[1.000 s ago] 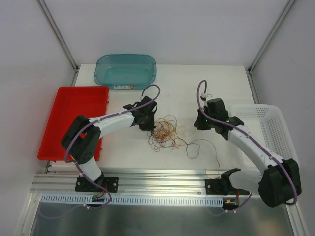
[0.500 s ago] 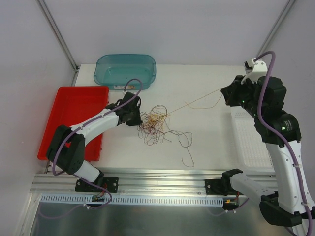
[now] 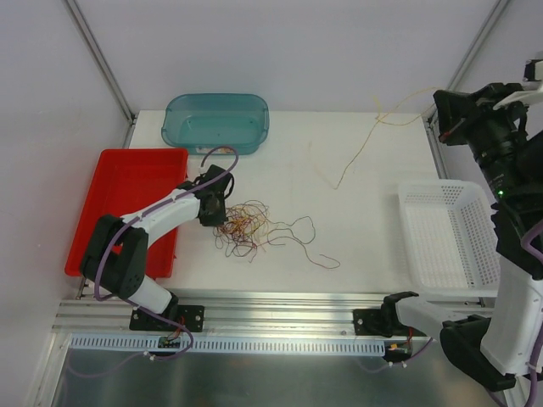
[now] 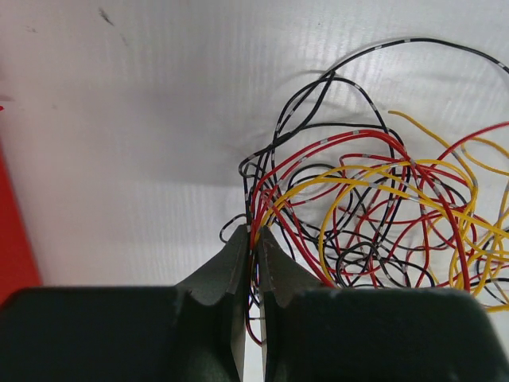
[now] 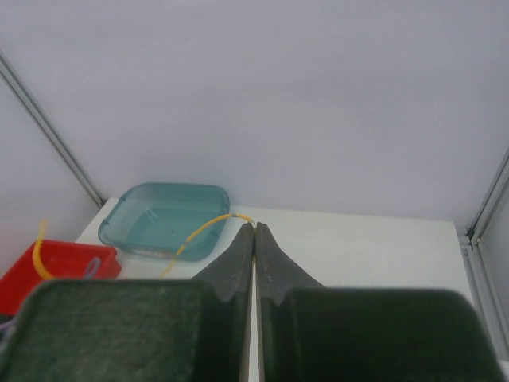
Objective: Untangle the cables
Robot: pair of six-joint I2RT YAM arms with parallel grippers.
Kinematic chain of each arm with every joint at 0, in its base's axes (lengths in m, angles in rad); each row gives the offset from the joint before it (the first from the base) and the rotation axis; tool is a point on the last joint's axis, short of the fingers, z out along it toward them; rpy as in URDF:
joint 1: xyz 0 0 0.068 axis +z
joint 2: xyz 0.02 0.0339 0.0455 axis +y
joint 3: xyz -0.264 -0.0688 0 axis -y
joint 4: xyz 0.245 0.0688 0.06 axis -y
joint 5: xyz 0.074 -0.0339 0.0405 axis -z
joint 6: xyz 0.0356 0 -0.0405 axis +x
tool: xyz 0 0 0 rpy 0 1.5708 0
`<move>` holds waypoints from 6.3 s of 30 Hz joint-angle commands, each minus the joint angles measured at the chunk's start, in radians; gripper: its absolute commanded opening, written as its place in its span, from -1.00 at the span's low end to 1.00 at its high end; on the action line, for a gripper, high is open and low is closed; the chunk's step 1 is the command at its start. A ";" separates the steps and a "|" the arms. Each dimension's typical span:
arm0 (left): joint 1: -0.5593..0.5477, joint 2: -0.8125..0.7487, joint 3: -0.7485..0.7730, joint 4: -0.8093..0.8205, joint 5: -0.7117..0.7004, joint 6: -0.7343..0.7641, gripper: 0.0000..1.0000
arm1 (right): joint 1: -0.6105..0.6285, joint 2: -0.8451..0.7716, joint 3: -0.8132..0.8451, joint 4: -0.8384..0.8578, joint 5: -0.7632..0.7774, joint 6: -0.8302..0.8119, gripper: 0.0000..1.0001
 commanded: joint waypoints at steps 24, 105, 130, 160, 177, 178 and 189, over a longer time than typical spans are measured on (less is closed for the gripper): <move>0.045 -0.376 0.021 -0.065 0.151 0.131 0.79 | -0.013 -0.194 -0.708 0.204 -0.046 0.115 -0.99; 0.043 -0.614 -0.210 0.072 0.176 0.022 0.93 | 0.409 0.496 -1.017 0.735 -0.331 0.054 0.26; 0.043 -0.205 -0.075 0.098 0.110 -0.068 0.83 | 0.469 0.453 -1.081 0.799 -0.313 0.032 -0.99; 0.030 0.024 -0.142 0.147 0.020 -0.149 -0.44 | 0.440 -0.222 -0.571 0.068 0.312 -0.131 -0.99; 0.030 -0.046 -0.133 0.146 0.058 -0.111 -0.23 | 0.432 -0.148 -0.720 0.103 0.069 -0.105 -0.63; 0.031 -0.059 -0.136 0.144 0.061 -0.106 -0.21 | 0.432 -0.138 -0.760 0.129 0.004 -0.089 -0.52; 0.031 -0.307 -0.197 0.112 0.150 -0.067 0.44 | 0.447 0.221 -1.004 0.394 -0.233 -0.052 0.12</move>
